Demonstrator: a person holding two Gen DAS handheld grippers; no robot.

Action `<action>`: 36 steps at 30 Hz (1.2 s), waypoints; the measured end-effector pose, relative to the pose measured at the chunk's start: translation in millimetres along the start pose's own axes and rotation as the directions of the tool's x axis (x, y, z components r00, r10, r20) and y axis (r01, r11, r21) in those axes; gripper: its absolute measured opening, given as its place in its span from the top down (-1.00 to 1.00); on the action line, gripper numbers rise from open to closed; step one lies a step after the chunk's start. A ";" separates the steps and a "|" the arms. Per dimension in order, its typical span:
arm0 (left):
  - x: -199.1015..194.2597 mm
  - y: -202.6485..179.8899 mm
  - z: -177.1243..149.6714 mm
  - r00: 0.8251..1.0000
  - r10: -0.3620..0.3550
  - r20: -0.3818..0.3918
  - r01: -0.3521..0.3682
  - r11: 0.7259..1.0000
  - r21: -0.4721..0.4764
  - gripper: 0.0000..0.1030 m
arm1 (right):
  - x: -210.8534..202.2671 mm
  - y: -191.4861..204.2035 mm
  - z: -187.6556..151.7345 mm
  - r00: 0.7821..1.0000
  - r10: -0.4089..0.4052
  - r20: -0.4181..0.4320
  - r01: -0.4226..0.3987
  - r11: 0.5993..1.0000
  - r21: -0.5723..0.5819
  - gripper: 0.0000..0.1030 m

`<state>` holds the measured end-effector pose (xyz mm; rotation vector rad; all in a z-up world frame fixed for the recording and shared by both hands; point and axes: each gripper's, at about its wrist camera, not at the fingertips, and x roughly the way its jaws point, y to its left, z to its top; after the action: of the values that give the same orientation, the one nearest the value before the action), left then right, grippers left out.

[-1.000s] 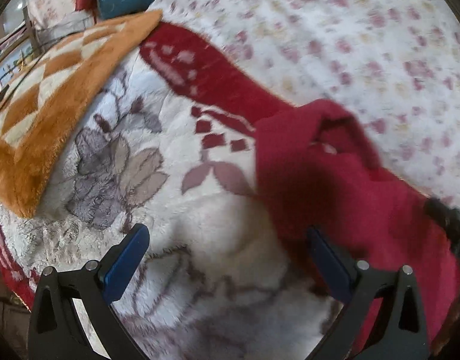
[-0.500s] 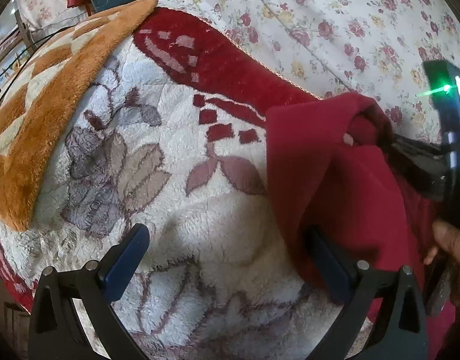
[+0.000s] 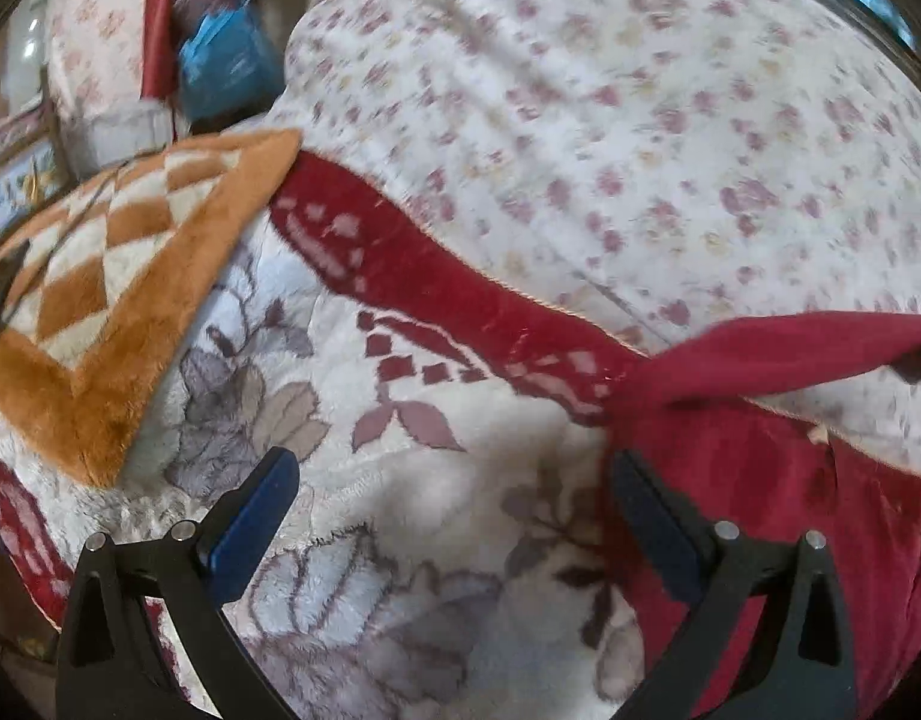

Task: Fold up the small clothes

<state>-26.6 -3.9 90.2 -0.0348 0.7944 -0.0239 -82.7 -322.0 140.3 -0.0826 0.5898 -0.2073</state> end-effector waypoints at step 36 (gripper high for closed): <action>53.9 -21.5 -32.3 0.966 0.061 -0.252 -0.022 0.988 0.155 -1.00 | 179.2 145.5 -34.3 0.798 0.447 -0.404 -0.464 0.884 0.061 0.91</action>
<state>-12.1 -28.0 30.0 0.1317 1.0503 -0.0495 68.3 -219.6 -5.3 0.0685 1.0147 0.2711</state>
